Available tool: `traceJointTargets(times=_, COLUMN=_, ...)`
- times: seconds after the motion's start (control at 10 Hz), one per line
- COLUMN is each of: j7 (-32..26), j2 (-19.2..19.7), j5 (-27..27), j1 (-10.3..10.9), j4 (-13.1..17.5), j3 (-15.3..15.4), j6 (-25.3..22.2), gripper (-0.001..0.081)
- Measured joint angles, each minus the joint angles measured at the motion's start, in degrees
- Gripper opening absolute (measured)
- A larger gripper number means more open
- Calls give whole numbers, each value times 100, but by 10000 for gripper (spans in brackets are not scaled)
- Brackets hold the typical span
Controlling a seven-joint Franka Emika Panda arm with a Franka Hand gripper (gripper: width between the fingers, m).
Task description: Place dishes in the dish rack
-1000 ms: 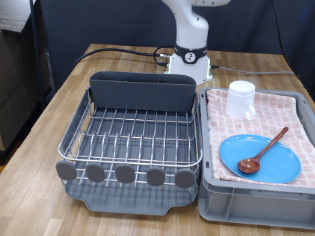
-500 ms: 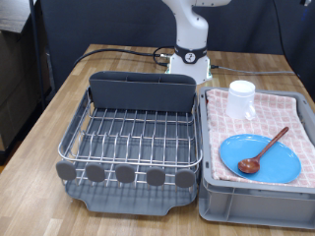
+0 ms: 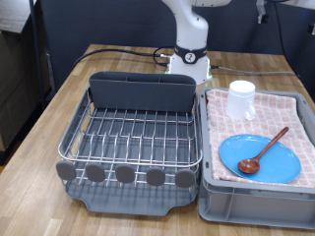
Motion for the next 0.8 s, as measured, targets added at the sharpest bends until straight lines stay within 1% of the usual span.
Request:
traceJointTargets(times=0.3, j7=125, j2=509, j5=-148, j1=-3, j4=-282, j3=-11, j6=829, gripper=803)
traceJointTargets(times=0.4, j7=125, j2=633, j5=-150, j1=-3, j4=-315, j3=-30, j6=1073, gripper=803)
traceJointTargets(times=0.6, j7=95, j2=632, j5=-201, j1=2, j4=-316, j3=-23, j6=1013, gripper=803)
traceJointTargets(times=0.7, j7=58, j2=633, j5=-261, j1=13, j4=-401, j3=-4, j6=1035, gripper=803)
traceJointTargets(times=0.8, j7=38, j2=634, j5=-312, j1=30, j4=-577, j3=25, j6=1192, gripper=803)
